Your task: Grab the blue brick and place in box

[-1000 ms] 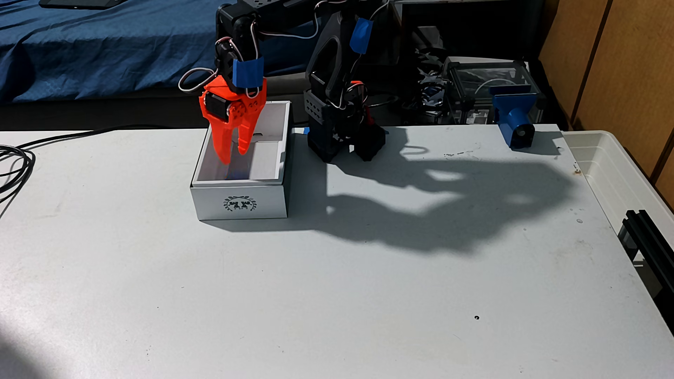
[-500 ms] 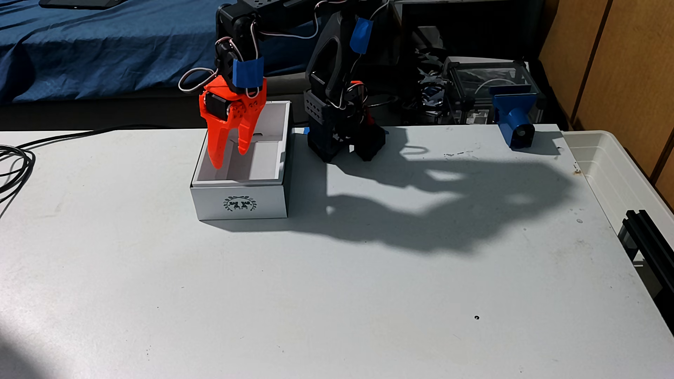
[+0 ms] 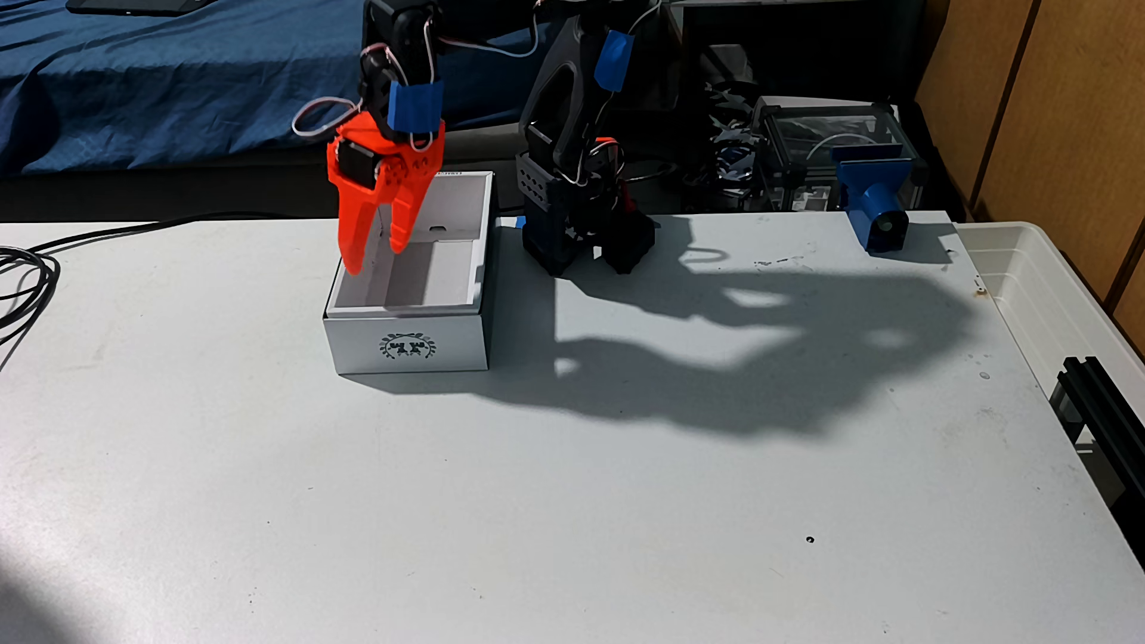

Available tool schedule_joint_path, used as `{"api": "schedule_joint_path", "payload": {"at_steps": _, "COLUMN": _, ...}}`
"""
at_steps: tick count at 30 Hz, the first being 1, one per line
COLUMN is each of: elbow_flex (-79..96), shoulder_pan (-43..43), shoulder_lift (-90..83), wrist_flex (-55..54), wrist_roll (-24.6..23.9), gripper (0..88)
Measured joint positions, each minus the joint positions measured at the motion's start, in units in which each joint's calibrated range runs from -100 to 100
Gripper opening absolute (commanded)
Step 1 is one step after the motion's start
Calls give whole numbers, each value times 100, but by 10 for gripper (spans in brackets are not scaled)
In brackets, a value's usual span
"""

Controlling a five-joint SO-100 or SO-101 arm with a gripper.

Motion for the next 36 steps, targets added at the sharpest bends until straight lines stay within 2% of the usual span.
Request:
{"api": "schedule_joint_path", "payload": {"at_steps": 8, "elbow_flex": -948, "shoulder_pan": -30, "shoulder_lift": -8, "wrist_flex": 905, "wrist_roll": 0, "gripper": 199}}
{"api": "schedule_joint_path", "payload": {"at_steps": 13, "elbow_flex": -1091, "shoulder_pan": -561, "shoulder_lift": -8, "wrist_flex": 1195, "wrist_roll": -16, "gripper": 167}}
{"api": "schedule_joint_path", "payload": {"at_steps": 18, "elbow_flex": -1118, "shoulder_pan": -1196, "shoulder_lift": -8, "wrist_flex": 1195, "wrist_roll": -284, "gripper": 60}}
{"api": "schedule_joint_path", "payload": {"at_steps": 22, "elbow_flex": -1118, "shoulder_pan": -1653, "shoulder_lift": -8, "wrist_flex": 1186, "wrist_roll": -489, "gripper": 10}}
{"api": "schedule_joint_path", "payload": {"at_steps": 36, "elbow_flex": -1118, "shoulder_pan": -3048, "shoulder_lift": -8, "wrist_flex": 167, "wrist_roll": -1074, "gripper": 8}}
